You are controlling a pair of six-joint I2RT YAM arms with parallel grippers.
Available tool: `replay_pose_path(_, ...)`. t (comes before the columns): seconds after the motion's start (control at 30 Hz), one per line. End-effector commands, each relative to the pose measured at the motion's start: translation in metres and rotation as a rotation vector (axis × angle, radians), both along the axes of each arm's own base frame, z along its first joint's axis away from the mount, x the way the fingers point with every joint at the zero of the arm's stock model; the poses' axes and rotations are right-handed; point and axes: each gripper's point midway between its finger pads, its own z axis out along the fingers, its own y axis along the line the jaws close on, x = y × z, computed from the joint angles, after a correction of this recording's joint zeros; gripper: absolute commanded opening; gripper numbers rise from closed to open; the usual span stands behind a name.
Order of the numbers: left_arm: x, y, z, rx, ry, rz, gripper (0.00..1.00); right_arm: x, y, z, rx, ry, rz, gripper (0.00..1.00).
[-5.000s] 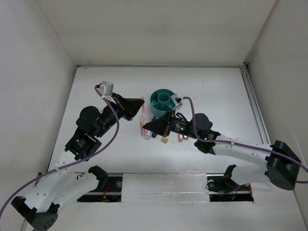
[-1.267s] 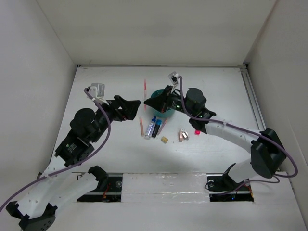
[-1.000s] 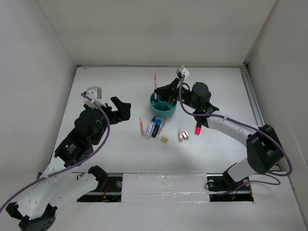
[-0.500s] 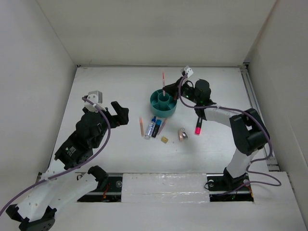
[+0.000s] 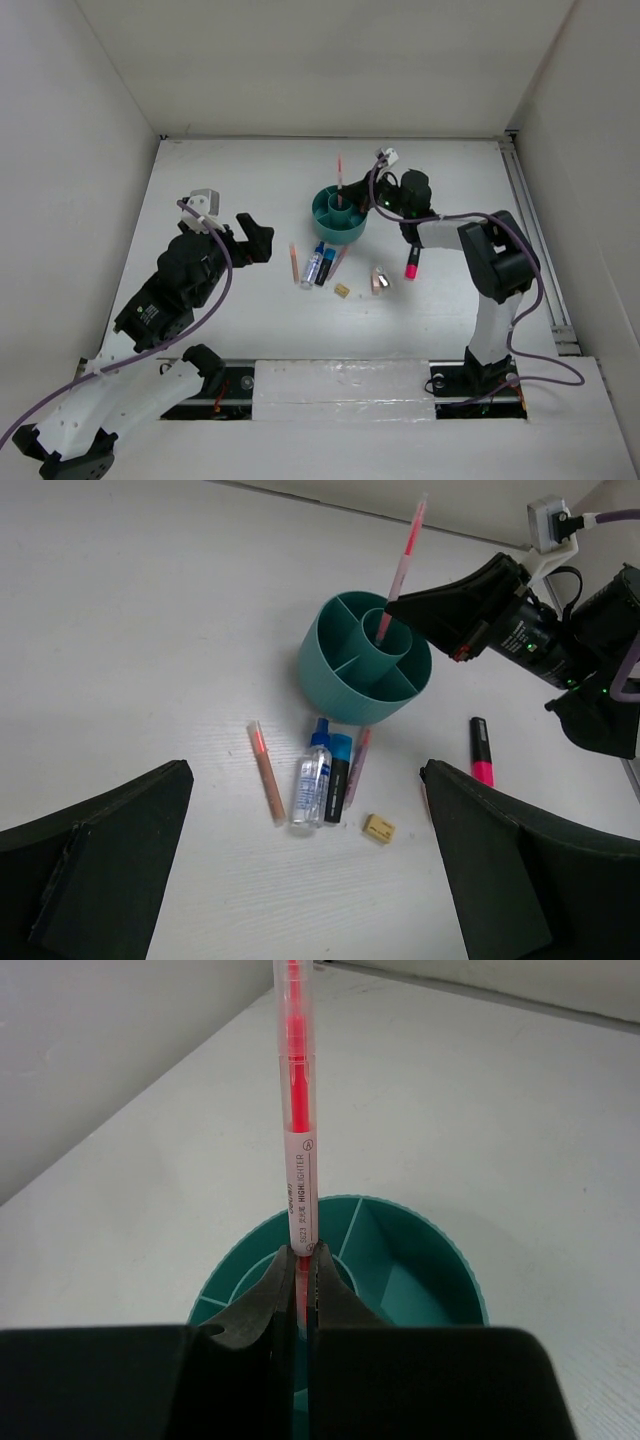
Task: Sort the stationery into containers
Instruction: Place the stationery into the container
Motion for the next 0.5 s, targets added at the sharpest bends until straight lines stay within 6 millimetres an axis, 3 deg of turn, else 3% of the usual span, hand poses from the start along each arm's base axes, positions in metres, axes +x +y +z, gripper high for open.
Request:
replay_pose_path(0.0, 0.0, -0.006, 0.009, -0.011, -0.04, -0.034, 1.0, -0.005, 0.002, 0.027, 0.055, -0.101, 0.019, 0.0)
replay_pose_path(0.2, -0.001, -0.009, 0.011, -0.012, -0.048, -0.054, 1.0, -0.014, 0.004, 0.021, 0.062, -0.096, 0.03, 0.01)
replay_pose_path(0.27, -0.001, -0.009, 0.011, -0.012, -0.048, -0.054, 1.0, -0.014, 0.004, 0.019, 0.059, -0.087, 0.03, 0.08)
replay_pose_path(0.37, -0.003, -0.009, 0.013, -0.019, -0.054, -0.063, 1.0, -0.017, 0.003, 0.016, 0.061, -0.093, 0.03, 0.34)
replay_pose_path(0.4, -0.003, -0.009, 0.013, -0.019, -0.054, -0.063, 1.0, -0.02, 0.002, 0.012, 0.059, -0.089, 0.03, 0.5)
replay_pose_path(0.47, -0.003, -0.009, 0.013, -0.019, -0.054, -0.063, 1.0, -0.023, 0.001, 0.024, 0.079, -0.117, 0.031, 0.59)
